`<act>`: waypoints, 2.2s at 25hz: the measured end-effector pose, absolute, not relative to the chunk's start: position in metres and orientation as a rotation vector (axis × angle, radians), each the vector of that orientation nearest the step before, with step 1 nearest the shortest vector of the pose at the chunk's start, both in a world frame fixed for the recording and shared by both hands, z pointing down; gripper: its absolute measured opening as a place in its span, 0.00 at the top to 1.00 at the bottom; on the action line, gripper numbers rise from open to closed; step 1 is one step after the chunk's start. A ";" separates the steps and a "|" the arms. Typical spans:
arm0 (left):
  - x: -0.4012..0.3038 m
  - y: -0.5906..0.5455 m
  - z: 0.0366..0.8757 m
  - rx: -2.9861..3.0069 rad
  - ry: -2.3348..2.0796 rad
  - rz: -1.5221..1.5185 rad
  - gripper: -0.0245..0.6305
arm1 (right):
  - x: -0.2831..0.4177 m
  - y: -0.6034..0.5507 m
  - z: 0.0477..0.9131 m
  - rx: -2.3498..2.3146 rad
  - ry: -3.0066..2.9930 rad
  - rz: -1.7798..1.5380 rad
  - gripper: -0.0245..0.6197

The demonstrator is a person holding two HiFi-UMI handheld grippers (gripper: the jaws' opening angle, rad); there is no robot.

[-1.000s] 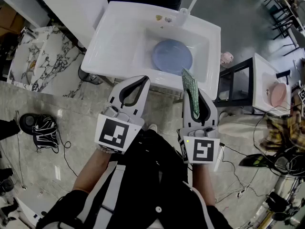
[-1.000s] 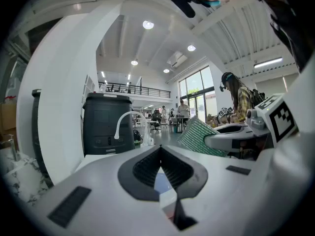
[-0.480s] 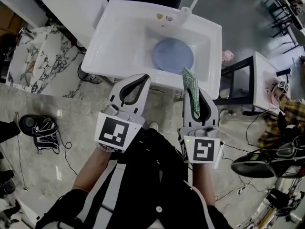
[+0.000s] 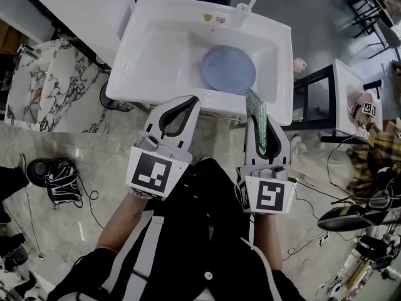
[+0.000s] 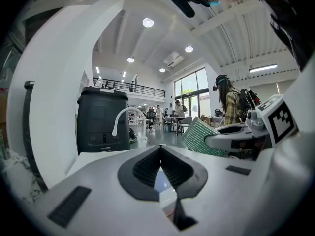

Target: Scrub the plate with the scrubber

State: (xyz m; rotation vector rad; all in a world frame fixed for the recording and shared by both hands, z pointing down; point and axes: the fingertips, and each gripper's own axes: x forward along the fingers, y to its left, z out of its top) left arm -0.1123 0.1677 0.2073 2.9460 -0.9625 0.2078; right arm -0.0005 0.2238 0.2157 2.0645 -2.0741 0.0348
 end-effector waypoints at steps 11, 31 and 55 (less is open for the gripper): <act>-0.099 0.122 0.223 2.879 -1.000 0.267 0.96 | 0.017 0.173 0.229 1.988 -2.104 0.045 0.81; -0.023 -0.001 0.304 2.563 -1.213 0.484 0.96 | 0.112 0.040 0.296 1.660 -2.240 0.174 0.81; 0.004 -0.083 0.506 2.137 -0.932 0.807 0.80 | 0.133 -0.070 0.472 1.500 -2.113 0.241 0.81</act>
